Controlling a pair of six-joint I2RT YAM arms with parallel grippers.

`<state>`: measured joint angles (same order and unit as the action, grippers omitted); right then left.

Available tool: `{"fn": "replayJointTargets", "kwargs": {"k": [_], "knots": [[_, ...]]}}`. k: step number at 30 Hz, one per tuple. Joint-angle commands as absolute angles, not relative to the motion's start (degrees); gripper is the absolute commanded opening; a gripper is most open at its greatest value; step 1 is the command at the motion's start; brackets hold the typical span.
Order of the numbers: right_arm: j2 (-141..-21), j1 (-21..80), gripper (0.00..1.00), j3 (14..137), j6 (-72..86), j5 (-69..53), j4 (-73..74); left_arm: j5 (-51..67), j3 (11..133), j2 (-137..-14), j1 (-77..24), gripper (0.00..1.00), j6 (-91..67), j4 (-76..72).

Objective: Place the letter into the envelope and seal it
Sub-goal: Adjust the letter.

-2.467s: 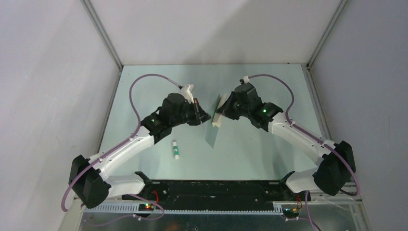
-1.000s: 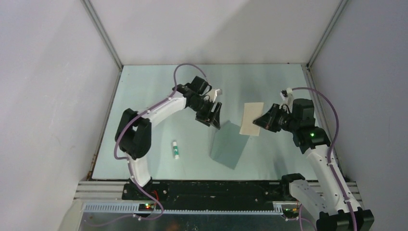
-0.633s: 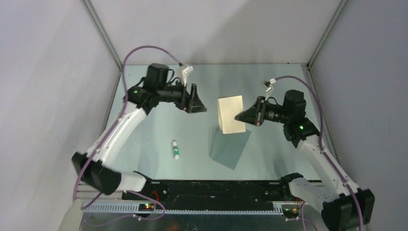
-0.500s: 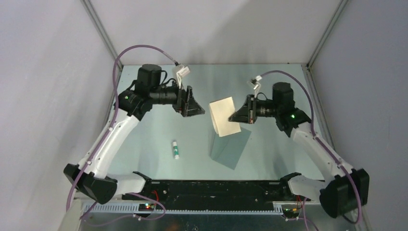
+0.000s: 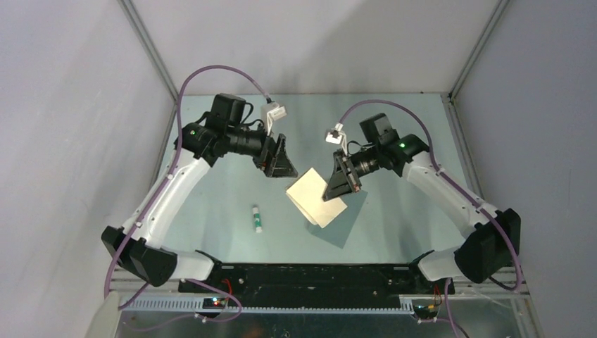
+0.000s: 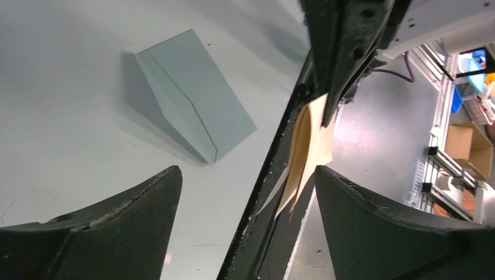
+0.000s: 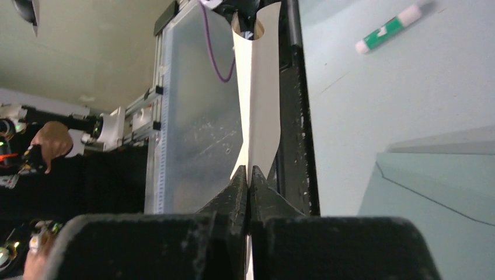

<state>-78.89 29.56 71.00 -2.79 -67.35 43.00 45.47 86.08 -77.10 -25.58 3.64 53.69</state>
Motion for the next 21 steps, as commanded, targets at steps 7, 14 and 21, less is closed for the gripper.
{"fn": "replayJointTargets", "kwargs": {"k": [7, 14, 21], "knots": [[-85.08, 35.27, 0.00, 80.95, -15.55, -66.78, 59.76, 52.09, 86.76, -78.92, -30.82, 1.00, 5.80, 54.79], [-85.87, 35.41, 0.00, 81.90, -16.00, -66.96, 60.53, 59.20, 83.12, -79.82, -32.98, 0.99, 4.56, 51.13], [-85.70, 34.61, 0.00, 81.87, -14.11, -66.30, 58.97, 66.94, 80.72, -80.08, -33.60, 0.53, 4.35, 48.88]]}}
